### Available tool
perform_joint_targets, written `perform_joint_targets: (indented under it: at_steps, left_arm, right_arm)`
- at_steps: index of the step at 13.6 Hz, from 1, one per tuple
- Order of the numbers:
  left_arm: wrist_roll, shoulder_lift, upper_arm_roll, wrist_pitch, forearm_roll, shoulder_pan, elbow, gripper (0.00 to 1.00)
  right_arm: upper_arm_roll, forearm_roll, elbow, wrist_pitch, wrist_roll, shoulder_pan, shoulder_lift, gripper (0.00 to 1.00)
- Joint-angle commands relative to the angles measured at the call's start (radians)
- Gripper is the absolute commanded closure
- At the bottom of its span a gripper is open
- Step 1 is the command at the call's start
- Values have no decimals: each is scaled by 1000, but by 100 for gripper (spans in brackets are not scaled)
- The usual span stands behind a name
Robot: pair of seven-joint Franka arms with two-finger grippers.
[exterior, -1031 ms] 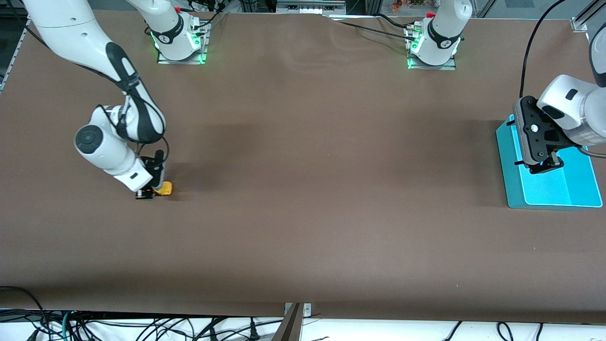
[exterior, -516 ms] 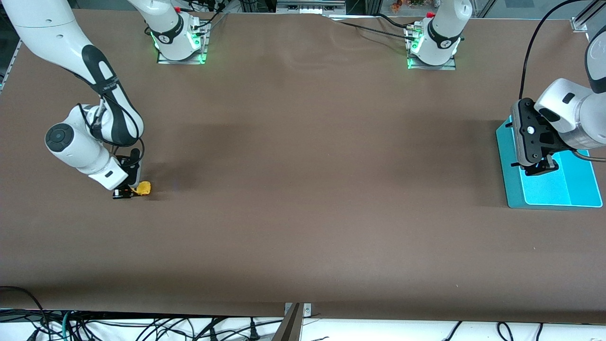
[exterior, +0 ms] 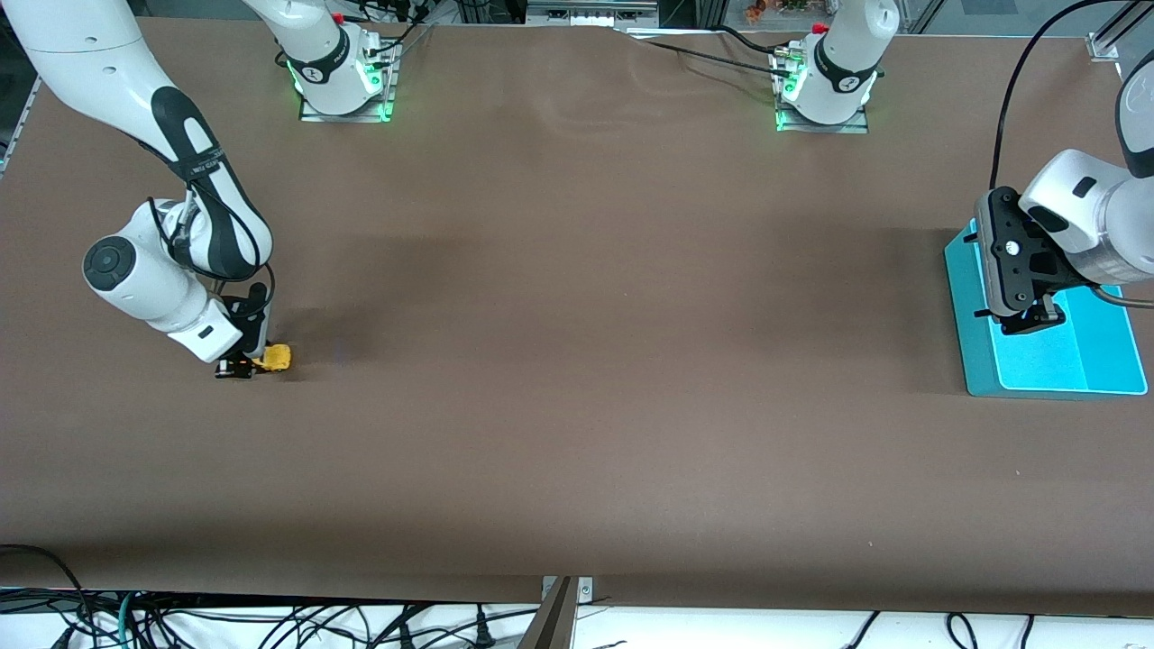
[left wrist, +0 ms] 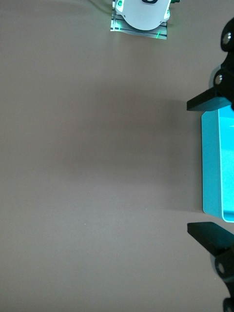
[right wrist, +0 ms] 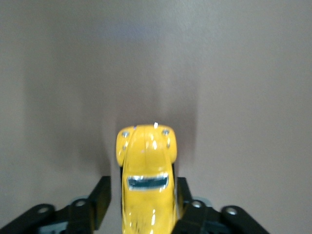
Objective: Wind and store yellow beetle car
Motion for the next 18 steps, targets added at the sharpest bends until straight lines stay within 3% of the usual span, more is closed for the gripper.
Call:
perform_joint_targets:
  at_steps: [1,6,9,11,15,18]
  left_arm:
    - [27,8,-2,-7,24,-1,13,0]
    - [28,34,-2,-7,18,5,11,0]
    - [28,42,-1,-7,16,12,-2,0]
    - [24,54,-1,13,19,13,-35,0]
    - [27,18,11,189,32,16,-215,0]
    - [30,-71,22,277,44,40,-384,0]
  right_arm:
    - [33,24,72,-95,-28,-23,8,0]
    - [46,27,129,-181,-16,-21,-21,0]
    - [84,29,131,-254,47,-18,-119,0]
    - [87,30,131,-337,208,-16,-188,0]
    - [87,30,131,-460,428,-12,-354,0]
    - [81,23,132,-599,660,-4,-469,0]
